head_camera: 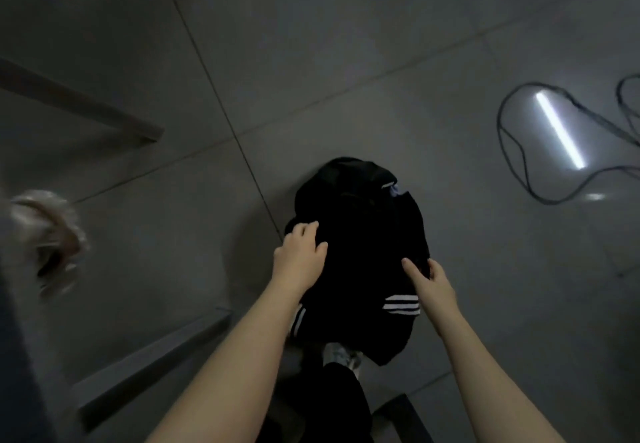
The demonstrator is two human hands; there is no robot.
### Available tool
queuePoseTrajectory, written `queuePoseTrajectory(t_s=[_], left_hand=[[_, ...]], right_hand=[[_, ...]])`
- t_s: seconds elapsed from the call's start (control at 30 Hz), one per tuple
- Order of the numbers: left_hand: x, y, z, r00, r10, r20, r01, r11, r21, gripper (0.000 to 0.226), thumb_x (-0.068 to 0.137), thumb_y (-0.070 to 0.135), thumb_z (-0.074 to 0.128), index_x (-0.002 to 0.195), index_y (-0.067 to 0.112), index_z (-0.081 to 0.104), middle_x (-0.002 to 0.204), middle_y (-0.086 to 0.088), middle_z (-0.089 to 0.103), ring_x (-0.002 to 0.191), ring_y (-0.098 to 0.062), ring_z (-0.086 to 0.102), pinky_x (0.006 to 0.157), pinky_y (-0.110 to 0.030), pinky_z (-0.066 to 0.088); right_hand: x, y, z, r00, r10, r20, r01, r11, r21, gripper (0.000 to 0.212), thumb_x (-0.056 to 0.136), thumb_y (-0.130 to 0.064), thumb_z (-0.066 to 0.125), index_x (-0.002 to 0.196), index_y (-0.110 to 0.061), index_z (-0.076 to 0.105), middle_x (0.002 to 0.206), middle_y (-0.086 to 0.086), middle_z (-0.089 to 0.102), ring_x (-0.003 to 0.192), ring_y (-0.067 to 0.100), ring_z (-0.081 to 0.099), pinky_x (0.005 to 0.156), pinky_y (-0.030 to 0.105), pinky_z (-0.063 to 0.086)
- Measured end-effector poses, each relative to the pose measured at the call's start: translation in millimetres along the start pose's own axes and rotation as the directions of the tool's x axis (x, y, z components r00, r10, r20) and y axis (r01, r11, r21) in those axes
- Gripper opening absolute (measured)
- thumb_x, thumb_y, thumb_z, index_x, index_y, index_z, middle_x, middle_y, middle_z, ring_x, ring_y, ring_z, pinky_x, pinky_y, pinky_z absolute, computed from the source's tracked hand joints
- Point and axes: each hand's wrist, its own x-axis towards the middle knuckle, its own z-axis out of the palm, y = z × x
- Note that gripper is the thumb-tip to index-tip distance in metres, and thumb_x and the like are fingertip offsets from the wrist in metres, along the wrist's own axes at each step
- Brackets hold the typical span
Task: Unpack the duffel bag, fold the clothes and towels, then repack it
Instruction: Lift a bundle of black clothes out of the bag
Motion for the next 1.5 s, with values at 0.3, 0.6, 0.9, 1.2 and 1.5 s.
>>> queuePoseTrajectory(t_s=[0.3,0.6,0.9,1.2,1.5], left_hand=[[99,4,40,0.985,0.127,-0.120,-0.107,0.981,0.159,0.070,0.094,0.055,0.041,0.152,0.033,0.008,0.160,0.007,-0.008,0.147,-0.019,-0.004,0.115,-0.054,0.005],[151,-8,68,0.971,0.127,0.202,-0.165,0.969,0.186,0.063,0.095,0.058,0.031,0.151,0.038,0.009,0.160,0.005,0.009,0.142,-0.029,0.024,0.111,-0.053,0.024],[171,-11,69,0.996,0.083,0.038,-0.085,0.995,0.052,0.072,0.092,0.059,0.042,0.152,0.030,0.014,0.160,0.001,0.001,0.145,-0.026,0.008,0.115,-0.049,0.015],[173,6,98,0.976,0.092,0.195,-0.033,0.958,-0.284,0.078,0.082,0.070,0.048,0.148,0.035,0.025,0.148,0.003,0.040,0.131,-0.027,0.043,0.109,-0.042,0.034],[139,17,99,0.973,0.058,0.224,0.102,0.762,-0.640,0.111,0.046,0.088,0.055,0.144,0.041,0.031,0.140,0.006,0.048,0.130,-0.024,0.044,0.112,-0.044,0.032]], right_hand=[[85,71,42,0.928,0.358,0.102,-0.373,0.891,0.260,0.137,0.044,-0.086,0.046,0.151,-0.022,-0.011,0.160,0.006,0.006,0.143,0.037,0.015,0.112,0.058,0.020],[135,62,66,0.976,0.218,-0.015,-0.194,0.897,0.397,0.097,0.077,-0.076,0.043,0.152,-0.030,0.001,0.157,0.010,0.018,0.138,0.036,0.028,0.110,0.054,0.031],[159,48,70,0.987,0.073,-0.140,-0.014,0.925,0.380,0.089,0.084,-0.064,0.049,0.152,-0.028,0.006,0.155,0.009,0.023,0.138,0.033,0.031,0.109,0.044,0.032],[169,24,63,0.998,-0.058,0.008,0.048,0.887,0.460,0.073,0.091,-0.044,0.053,0.152,-0.029,0.015,0.148,0.005,0.038,0.127,0.027,0.044,0.084,0.031,0.039],[138,-6,59,0.993,-0.110,-0.034,0.115,0.939,0.325,0.034,0.103,-0.017,0.030,0.135,-0.009,0.038,0.111,-0.004,0.050,0.096,-0.006,0.054,0.084,0.018,0.039]])
